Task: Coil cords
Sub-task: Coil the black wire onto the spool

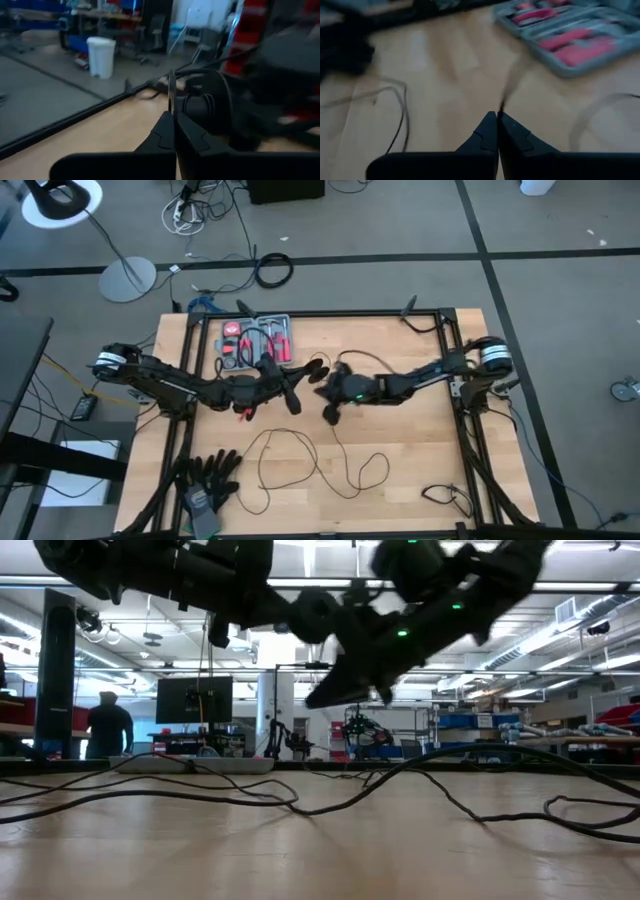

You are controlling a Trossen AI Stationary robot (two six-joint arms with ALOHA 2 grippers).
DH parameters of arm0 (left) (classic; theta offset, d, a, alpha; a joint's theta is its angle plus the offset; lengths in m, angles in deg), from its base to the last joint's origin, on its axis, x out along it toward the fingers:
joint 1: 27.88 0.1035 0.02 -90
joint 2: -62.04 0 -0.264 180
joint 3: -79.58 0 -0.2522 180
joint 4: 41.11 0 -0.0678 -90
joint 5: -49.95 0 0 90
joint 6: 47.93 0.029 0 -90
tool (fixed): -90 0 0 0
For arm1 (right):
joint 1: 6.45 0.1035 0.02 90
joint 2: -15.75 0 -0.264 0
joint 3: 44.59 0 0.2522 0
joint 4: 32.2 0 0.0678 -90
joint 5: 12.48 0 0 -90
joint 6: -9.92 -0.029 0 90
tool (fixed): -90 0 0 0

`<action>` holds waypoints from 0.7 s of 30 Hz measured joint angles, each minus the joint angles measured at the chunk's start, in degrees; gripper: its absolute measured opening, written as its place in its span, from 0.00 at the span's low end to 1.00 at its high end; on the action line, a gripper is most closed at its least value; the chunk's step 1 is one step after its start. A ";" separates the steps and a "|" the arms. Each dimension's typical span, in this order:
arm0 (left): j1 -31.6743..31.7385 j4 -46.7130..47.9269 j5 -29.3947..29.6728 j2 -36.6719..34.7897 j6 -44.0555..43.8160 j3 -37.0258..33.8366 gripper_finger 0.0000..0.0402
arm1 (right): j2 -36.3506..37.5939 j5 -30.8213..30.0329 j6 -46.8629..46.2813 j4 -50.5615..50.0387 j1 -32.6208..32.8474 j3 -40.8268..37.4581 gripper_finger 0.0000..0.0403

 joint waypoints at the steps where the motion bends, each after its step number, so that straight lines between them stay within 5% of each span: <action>1: 0.03 2.31 0.34 0.00 -0.05 0.45 0.00 | -1.76 0.49 1.23 -1.54 0.32 2.58 0.00; 7: -0.02 13.76 5.69 0.00 -2.07 2.16 0.00 | -4.67 0.89 7.44 -7.77 1.39 11.47 0.00; 21: -0.14 25.09 5.18 -0.04 -2.89 2.19 0.00 | -0.03 0.91 8.76 -10.27 1.50 12.06 0.00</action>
